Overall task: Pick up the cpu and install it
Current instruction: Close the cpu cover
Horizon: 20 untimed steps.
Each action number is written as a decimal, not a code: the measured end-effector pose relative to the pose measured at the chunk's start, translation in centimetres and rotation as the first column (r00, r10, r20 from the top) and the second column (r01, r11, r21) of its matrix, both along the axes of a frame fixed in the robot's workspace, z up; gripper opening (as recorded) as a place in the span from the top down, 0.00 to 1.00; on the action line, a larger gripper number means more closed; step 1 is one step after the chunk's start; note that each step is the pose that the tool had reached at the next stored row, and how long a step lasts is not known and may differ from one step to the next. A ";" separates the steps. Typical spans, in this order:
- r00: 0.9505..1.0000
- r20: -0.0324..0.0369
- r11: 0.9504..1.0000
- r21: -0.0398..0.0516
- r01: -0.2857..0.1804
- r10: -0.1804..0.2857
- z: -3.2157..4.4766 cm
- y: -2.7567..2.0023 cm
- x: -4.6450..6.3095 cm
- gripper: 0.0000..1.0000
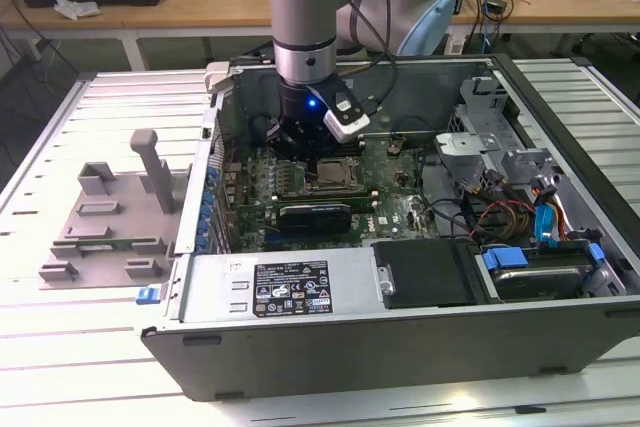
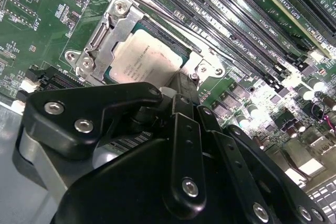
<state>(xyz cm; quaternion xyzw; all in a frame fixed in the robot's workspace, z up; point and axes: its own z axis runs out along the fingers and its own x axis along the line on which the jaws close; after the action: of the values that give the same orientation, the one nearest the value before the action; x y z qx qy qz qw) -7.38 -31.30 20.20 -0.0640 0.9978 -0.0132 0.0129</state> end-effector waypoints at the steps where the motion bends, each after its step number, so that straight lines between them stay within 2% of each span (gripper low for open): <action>1: 1.000 0.000 1.000 0.000 0.000 0.000 0.00 0.00 0.0 0.89; 6: 1.000 0.001 1.000 0.001 0.000 0.000 0.11 0.01 0.0 0.89; 10: 1.000 0.000 1.000 0.000 0.000 0.000 0.51 0.00 0.0 0.89; 15: 1.000 0.000 1.000 0.000 0.000 0.000 1.43 0.00 0.0 0.89; 20: 1.000 0.000 1.000 0.000 0.000 0.000 2.89 0.00 0.0 0.89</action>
<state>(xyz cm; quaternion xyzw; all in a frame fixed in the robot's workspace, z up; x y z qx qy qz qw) -7.38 -31.30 23.09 -0.0640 0.9978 -0.0132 0.0130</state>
